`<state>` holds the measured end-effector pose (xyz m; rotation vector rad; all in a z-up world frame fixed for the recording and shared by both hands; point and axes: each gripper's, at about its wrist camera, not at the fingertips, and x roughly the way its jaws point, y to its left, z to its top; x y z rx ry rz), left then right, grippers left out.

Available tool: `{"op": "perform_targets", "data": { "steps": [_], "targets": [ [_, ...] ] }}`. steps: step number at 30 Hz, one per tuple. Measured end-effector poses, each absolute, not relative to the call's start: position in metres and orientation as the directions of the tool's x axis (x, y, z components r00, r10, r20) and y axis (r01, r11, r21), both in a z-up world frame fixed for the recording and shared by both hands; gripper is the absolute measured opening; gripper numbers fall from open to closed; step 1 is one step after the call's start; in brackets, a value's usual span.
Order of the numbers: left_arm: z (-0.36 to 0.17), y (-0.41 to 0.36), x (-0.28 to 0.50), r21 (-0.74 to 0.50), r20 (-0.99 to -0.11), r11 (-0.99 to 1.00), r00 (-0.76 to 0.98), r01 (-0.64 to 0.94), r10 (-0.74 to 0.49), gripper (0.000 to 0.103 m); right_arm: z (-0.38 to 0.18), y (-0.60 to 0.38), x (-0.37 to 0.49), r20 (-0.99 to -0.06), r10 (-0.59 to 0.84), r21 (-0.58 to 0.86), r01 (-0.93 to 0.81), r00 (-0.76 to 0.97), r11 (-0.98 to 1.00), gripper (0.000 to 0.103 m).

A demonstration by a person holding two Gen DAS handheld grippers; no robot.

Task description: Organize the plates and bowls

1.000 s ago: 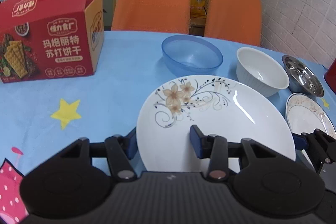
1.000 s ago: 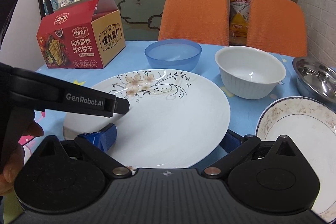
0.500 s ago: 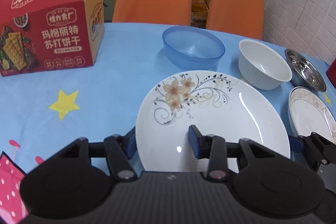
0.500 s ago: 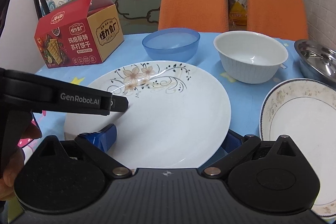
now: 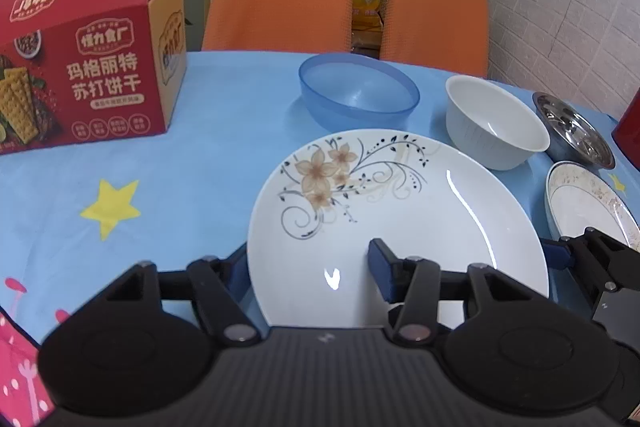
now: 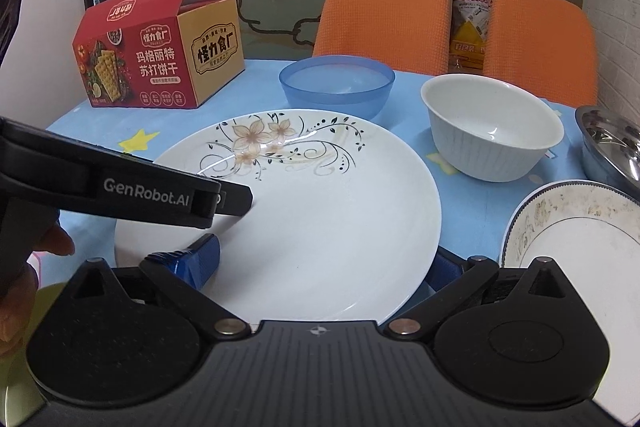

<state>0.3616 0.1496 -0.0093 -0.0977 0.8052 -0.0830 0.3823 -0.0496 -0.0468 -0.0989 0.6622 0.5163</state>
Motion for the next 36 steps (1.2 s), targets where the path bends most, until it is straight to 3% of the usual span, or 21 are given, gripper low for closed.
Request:
{"op": "perform_targets", "data": {
  "steps": [11,21,28,36],
  "targets": [
    [0.024,0.143,0.346,-0.083,-0.684,0.996,0.725,0.027,-0.077,0.047,-0.021,-0.052,0.365,-0.565,0.43,0.111,-0.452,0.704,0.885,0.089],
    [0.048,0.142,0.271,-0.082,-0.659,0.997,0.749,0.013,-0.064,0.046,0.003,-0.059,0.301,-0.536,0.445,0.129,-0.451,0.718,0.883,0.09],
    [0.035,0.145,0.211,-0.087,-0.669,0.996,0.741,-0.014,-0.048,0.046,0.0,-0.056,0.24,-0.527,0.448,0.13,-0.452,0.722,0.882,0.091],
    [0.007,0.151,0.185,-0.105,-0.699,0.994,0.713,-0.037,-0.048,0.046,-0.025,-0.048,0.216,-0.577,0.44,0.14,-0.448,0.688,0.883,0.091]
  ]
}}
